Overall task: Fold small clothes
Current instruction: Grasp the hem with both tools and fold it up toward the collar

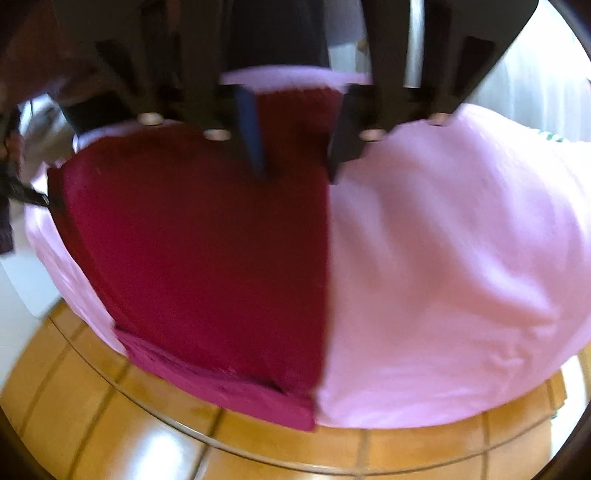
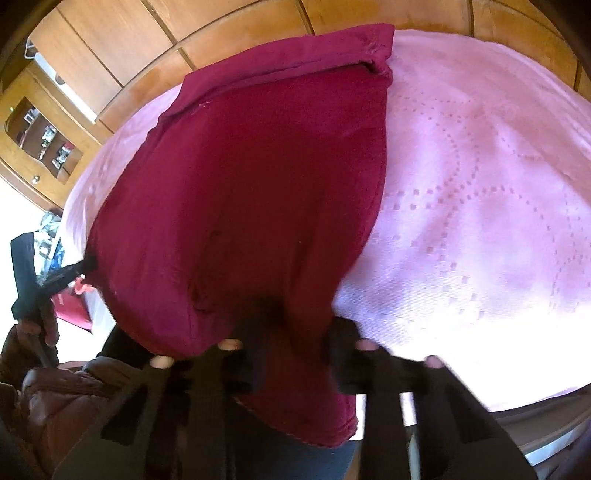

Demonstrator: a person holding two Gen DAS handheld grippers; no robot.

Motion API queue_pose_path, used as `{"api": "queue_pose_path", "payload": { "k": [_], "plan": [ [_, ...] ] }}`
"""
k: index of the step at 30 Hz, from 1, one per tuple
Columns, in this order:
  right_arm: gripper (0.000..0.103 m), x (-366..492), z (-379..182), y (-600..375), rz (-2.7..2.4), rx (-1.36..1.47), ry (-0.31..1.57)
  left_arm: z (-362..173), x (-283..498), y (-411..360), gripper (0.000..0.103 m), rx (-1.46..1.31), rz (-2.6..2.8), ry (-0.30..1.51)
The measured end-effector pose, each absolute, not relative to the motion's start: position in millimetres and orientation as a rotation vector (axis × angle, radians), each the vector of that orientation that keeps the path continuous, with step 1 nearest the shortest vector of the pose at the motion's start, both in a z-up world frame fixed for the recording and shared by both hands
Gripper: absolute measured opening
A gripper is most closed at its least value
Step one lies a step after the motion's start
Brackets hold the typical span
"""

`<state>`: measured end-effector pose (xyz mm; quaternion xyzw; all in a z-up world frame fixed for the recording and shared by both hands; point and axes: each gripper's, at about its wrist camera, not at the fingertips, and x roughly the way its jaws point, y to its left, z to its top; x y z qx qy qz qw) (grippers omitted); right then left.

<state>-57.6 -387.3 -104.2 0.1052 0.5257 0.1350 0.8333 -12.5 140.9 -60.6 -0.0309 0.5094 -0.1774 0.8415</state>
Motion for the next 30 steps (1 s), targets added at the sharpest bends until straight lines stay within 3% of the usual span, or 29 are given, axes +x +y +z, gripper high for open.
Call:
{"api": "queue_pose_path", "payload": {
  "k": [3,12,19,21,22,23,24,26,30],
  "plan": [
    [0.01,-53,-89,-392,0.339,0.291,1.082,-56,-13,141,0.006,-0.078,-0.404,1.072],
    [0.009,11,-45,-419,0.381,0.497,0.883,14,39,156,0.006,-0.395,-0.582,0.882],
    [0.009,90,-54,-439,0.3,0.54,0.885,22,126,135,0.006,-0.43,-0.525,0.86],
    [0.015,111,-56,-447,0.277,0.574,0.898,19,152,132,0.006,-0.441,-0.485,0.857],
    [0.035,117,-57,-451,0.276,0.596,0.901,18,167,131,0.007,-0.455,-0.441,0.858],
    [0.072,121,-57,-455,0.27,0.625,0.89,17,175,134,0.016,-0.477,-0.418,0.867],
    [0.08,118,-54,-461,0.254,0.645,0.863,15,184,135,0.037,-0.503,-0.41,0.875],
    [0.085,114,-52,-472,0.267,0.673,0.839,11,190,148,0.068,-0.553,-0.357,0.837],
    [0.09,77,-62,-483,0.243,0.638,0.863,-9,178,173,0.07,-0.569,-0.312,0.86]
  ]
}}
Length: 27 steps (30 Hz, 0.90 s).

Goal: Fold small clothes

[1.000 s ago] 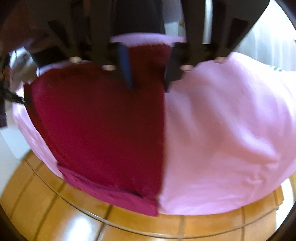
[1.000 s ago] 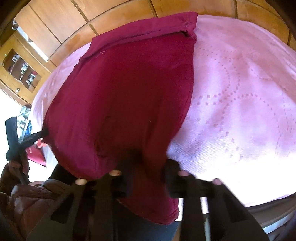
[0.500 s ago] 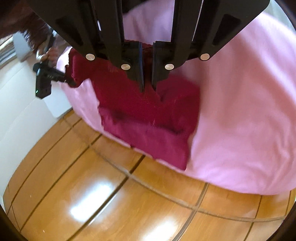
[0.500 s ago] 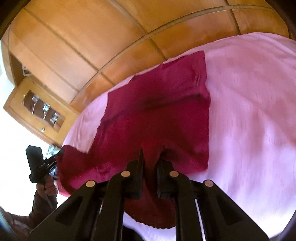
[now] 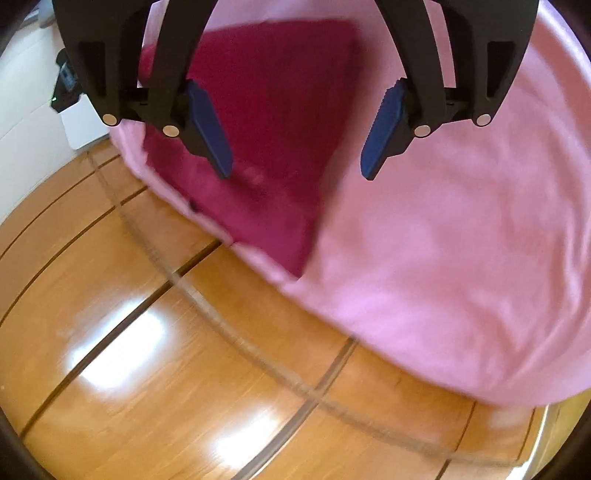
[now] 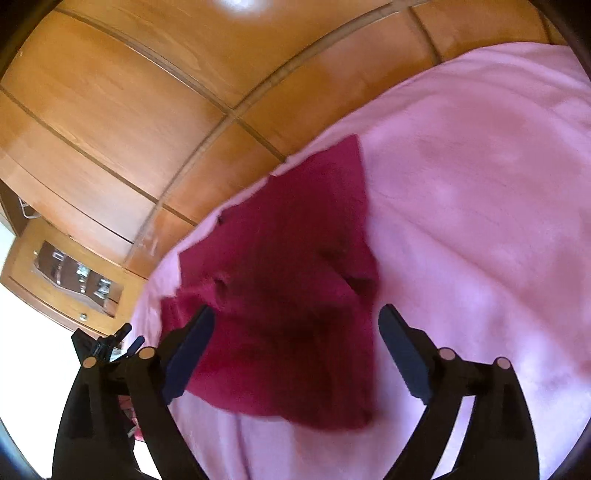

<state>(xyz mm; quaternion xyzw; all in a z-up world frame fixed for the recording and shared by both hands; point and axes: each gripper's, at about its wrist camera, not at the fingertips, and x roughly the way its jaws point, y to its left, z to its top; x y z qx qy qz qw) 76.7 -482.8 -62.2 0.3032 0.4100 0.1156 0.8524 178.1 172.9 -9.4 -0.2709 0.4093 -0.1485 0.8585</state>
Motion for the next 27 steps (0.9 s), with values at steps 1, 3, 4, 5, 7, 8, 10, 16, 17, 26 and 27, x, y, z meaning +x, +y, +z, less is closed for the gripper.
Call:
{"api": "queue_pose_path", "payload": {
  "k": [1,3,4,5,7,8,10,16,17,26,27],
  "plan": [
    [0.09,69,-65,-483,0.238,0.62,0.87,-20,169,177,0.07,-0.562,-0.321,0.885],
    [0.09,53,-74,-474,0.221,0.537,0.894,-34,158,179,0.07,-0.544,-0.353,0.918],
    [0.09,46,-80,-468,0.215,0.503,0.902,-42,147,177,0.07,-0.533,-0.378,0.932],
    [0.087,44,-83,-465,0.211,0.487,0.903,-47,140,174,0.07,-0.527,-0.399,0.942],
    [0.077,40,-90,-461,0.201,0.471,0.897,-55,126,162,0.07,-0.5,-0.443,0.961],
    [0.07,42,-94,-456,0.193,0.456,0.893,-57,125,154,0.066,-0.471,-0.45,0.964],
    [0.047,54,-102,-444,0.167,0.424,0.913,-59,124,137,0.053,-0.408,-0.45,0.972],
    [0.016,43,-98,-443,0.174,0.391,0.928,-52,121,123,0.023,-0.314,-0.43,0.974],
    [0.016,35,-97,-446,0.185,0.397,0.931,-50,115,124,0.022,-0.31,-0.44,0.973],
    [0.014,-49,-91,-448,0.274,0.322,1.052,-47,42,141,0.021,-0.313,-0.505,1.028],
    [0.014,-58,-91,-449,0.283,0.319,1.068,-47,32,143,0.021,-0.317,-0.508,1.039]
  ]
}}
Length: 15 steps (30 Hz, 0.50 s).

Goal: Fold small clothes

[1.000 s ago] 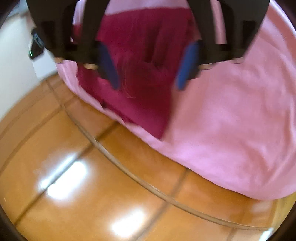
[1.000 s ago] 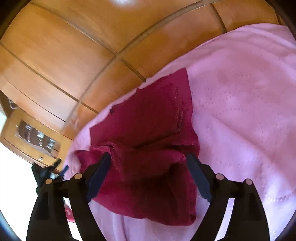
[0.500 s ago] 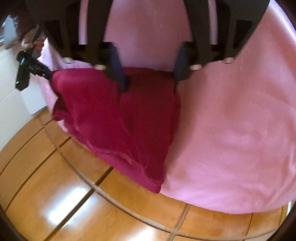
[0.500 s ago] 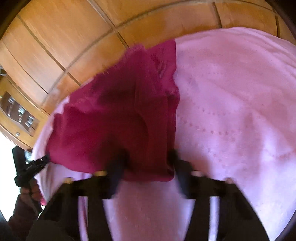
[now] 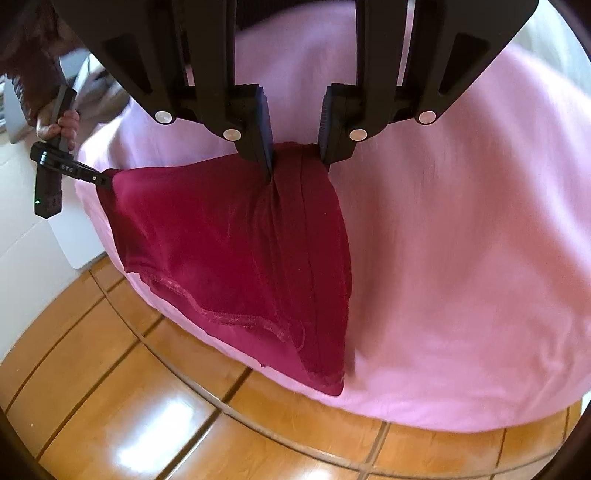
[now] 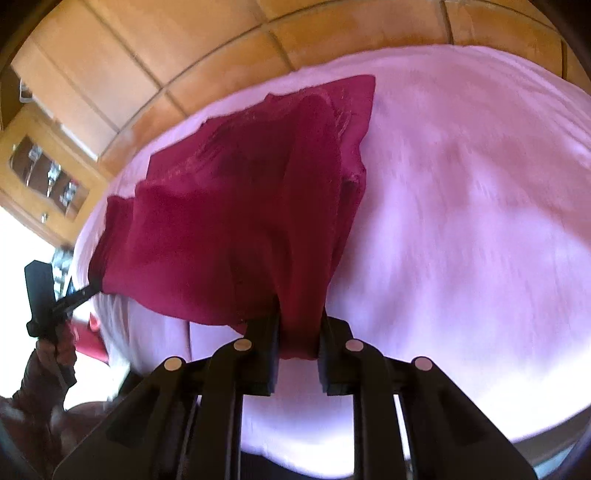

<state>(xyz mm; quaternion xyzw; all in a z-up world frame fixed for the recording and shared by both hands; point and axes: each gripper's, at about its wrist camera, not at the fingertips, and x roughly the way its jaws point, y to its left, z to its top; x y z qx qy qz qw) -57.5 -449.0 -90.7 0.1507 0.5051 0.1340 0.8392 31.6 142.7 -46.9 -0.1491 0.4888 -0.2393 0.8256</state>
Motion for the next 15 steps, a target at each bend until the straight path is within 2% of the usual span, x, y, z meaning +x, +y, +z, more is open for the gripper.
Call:
{"api": "queue_pose_path", "payload": {
  "k": [5,6,7,8,9,11,15],
  "plan": [
    [0.016,-86,-87,-444,0.318,0.262,1.131,-44,-10,149,0.022,-0.321,-0.521,1.075],
    [0.02,-85,-83,-445,0.305,0.257,1.123,-41,-12,150,0.026,-0.313,-0.517,1.066],
    [0.03,-82,-79,-449,0.281,0.252,1.103,-37,-11,154,0.028,-0.326,-0.519,1.054],
    [0.041,-75,-72,-451,0.257,0.262,1.063,-32,-7,159,0.033,-0.349,-0.519,1.035],
    [0.044,-73,-67,-456,0.241,0.268,1.029,-28,-3,162,0.045,-0.361,-0.507,1.014],
    [0.046,-59,-57,-461,0.198,0.255,0.964,-19,13,171,0.055,-0.379,-0.464,0.942],
    [0.046,-22,-55,-460,0.135,0.222,0.893,-14,49,166,0.055,-0.36,-0.46,0.887]
  ]
}}
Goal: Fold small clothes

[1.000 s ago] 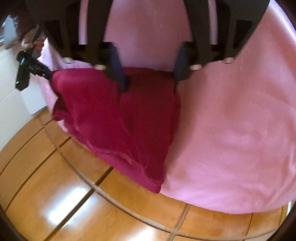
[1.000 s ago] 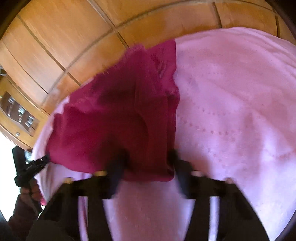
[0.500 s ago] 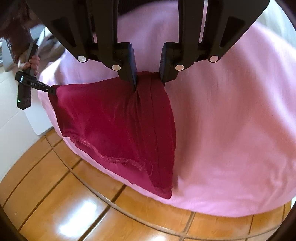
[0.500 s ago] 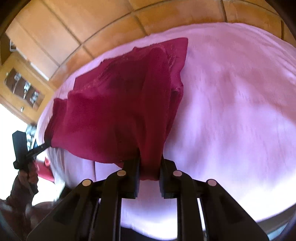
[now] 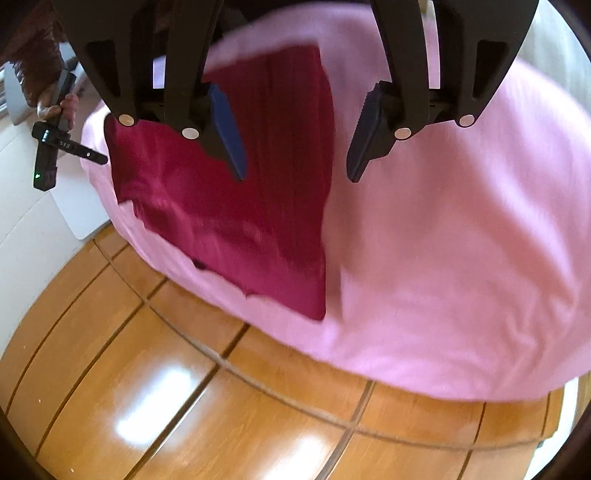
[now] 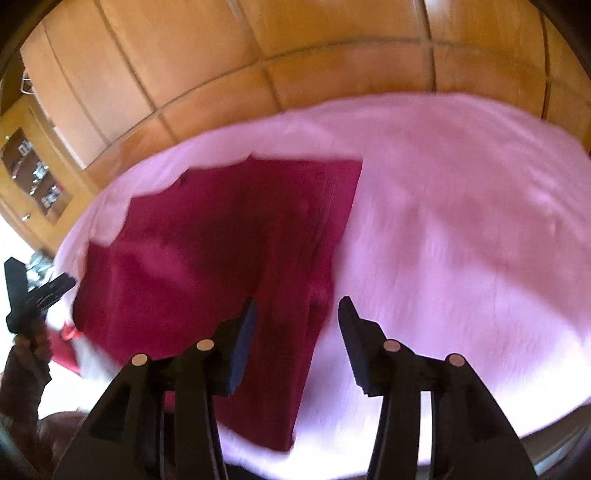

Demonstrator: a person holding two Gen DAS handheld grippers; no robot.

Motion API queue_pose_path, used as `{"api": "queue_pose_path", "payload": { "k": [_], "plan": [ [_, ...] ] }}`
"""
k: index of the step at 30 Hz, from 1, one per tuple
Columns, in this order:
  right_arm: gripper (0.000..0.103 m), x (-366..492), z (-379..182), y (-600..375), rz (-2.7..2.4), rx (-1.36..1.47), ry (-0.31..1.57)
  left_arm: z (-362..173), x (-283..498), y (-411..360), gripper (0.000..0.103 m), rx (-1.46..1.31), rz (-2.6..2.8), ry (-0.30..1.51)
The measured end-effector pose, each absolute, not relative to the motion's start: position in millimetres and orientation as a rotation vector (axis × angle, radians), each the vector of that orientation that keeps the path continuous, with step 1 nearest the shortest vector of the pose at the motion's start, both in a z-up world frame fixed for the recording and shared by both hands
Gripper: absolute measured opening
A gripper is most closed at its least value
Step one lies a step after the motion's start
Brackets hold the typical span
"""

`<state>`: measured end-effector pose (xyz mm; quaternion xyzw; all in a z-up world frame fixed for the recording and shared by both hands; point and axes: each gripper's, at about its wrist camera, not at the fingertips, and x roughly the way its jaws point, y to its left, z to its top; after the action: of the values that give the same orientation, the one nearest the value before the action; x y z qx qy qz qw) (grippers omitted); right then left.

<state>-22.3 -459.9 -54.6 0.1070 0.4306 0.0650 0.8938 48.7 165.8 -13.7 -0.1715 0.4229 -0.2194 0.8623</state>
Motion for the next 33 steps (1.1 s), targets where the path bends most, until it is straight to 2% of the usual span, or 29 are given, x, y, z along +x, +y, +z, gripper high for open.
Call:
{"api": "queue_pose_path", "payload": {
  "k": [3,4,5,7,8,9,14,20,27,33],
  "plan": [
    [0.042,4,-63,-448,0.127,0.195,0.901,-24,78,153,0.055,-0.354,-0.486,0.903],
    [0.032,11,-68,-444,0.12,0.167,0.917,-32,89,146,0.055,-0.362,-0.504,0.918],
    [0.017,14,-70,-441,0.12,0.154,0.926,-35,90,146,0.054,-0.364,-0.518,0.927],
    [0.008,11,-65,-438,0.122,0.137,0.91,-42,98,135,0.025,-0.34,-0.546,0.946],
    [0.007,8,-61,-436,0.124,0.13,0.897,-42,94,134,0.012,-0.322,-0.55,0.947],
    [0.007,3,-56,-436,0.124,0.123,0.886,-40,91,134,0.009,-0.317,-0.551,0.939],
    [0.006,-7,-21,-429,0.122,0.111,0.804,-15,75,142,0.008,-0.318,-0.588,0.853],
    [0.006,31,7,-434,0.095,0.115,0.729,30,89,132,0.008,-0.301,-0.614,0.725],
    [0.006,103,-12,-455,0.012,0.164,0.771,38,156,108,0.008,-0.247,-0.536,0.712],
    [0.006,152,-56,-464,-0.06,0.164,0.883,7,215,89,0.008,-0.216,-0.457,0.807]
  ]
}}
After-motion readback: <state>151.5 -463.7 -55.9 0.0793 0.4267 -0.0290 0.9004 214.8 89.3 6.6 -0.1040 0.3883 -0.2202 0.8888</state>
